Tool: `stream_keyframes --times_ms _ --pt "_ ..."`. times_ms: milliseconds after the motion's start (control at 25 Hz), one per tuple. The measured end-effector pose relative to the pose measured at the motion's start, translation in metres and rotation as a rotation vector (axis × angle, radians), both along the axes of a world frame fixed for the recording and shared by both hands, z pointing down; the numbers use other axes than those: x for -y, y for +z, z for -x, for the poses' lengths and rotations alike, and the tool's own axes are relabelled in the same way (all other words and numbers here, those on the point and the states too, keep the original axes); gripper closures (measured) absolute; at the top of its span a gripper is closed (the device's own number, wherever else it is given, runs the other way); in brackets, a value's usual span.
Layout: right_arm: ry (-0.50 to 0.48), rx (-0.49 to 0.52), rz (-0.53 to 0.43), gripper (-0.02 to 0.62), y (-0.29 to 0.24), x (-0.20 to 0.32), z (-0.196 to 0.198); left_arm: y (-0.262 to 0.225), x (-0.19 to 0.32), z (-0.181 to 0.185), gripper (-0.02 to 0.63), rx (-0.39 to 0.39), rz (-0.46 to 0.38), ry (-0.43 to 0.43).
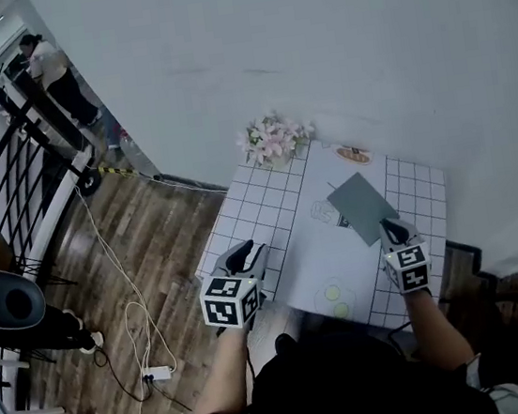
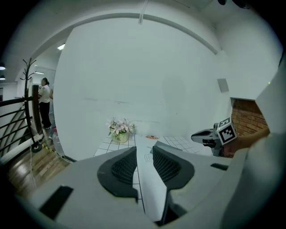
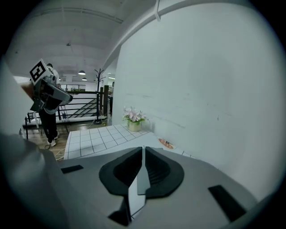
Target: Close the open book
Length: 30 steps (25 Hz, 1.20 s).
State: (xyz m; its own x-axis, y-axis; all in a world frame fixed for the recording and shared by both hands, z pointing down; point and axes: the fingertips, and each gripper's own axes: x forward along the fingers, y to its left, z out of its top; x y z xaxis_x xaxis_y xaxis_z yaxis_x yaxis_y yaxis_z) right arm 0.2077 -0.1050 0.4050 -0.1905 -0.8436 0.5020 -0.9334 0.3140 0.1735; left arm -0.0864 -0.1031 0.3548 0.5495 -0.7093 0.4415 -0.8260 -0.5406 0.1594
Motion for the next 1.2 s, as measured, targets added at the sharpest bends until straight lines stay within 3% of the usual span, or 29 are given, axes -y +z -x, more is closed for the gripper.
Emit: stream_keyframes --times_ms 120,360,560,800,1200 --pt "-0.028 0.039 -0.061 0.575 -0.032 0.005 0.027 -0.019 0.008 0.015 0.491 -0.012 -0.042 0.02" --pt "-0.083 0.163 -0.224 0.591 -0.112 0.017 0.078 -0.061 0.029 0.037 0.505 0.036 -0.129 0.075" --pt "-0.125 0.224 -0.346 0.591 -0.172 0.016 0.101 -0.102 0.036 0.04 0.541 0.004 -0.202 0.068" --pt "-0.188 0.266 -0.404 0.592 -0.205 0.0 0.11 -0.139 0.026 0.035 0.557 -0.068 -0.293 0.046" --pt "-0.29 0.258 -0.423 0.592 -0.208 -0.008 0.112 -0.131 0.027 0.046 0.575 -0.055 -0.286 -0.084"
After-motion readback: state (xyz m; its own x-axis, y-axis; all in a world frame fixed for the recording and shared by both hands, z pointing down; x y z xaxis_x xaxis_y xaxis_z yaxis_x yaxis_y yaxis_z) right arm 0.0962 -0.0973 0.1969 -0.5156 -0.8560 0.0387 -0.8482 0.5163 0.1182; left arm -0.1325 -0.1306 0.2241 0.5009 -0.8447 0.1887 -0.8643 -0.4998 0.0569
